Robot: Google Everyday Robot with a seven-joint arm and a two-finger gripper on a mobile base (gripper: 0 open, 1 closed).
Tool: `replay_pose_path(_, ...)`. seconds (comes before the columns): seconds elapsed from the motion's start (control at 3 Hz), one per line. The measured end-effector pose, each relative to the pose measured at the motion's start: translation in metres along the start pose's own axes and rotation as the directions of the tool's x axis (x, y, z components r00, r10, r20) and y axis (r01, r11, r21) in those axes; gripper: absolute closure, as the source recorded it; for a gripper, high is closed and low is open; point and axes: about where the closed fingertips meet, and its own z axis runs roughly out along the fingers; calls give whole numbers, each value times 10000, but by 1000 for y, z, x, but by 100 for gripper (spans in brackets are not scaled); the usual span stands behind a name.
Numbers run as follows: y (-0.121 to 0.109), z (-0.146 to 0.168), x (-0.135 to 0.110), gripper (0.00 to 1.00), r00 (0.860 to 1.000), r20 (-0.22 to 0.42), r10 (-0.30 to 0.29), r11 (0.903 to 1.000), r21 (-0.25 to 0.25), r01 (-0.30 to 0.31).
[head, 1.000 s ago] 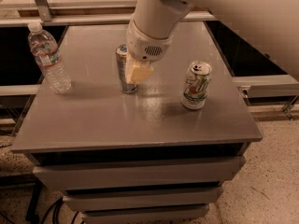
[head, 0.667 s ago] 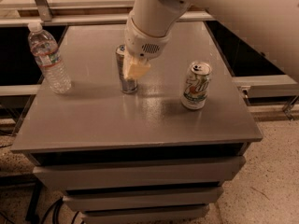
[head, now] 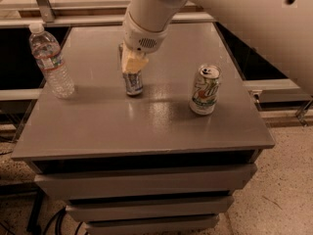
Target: Knock redbull can over
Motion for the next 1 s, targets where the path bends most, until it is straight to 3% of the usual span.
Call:
replay_pose_path(0.67,-30,22,-10,100,9999,28,-114,9998,188,113)
replay_pose_path(1.0,-60,39,-5,100,9999,-18,-99,9997,244,99)
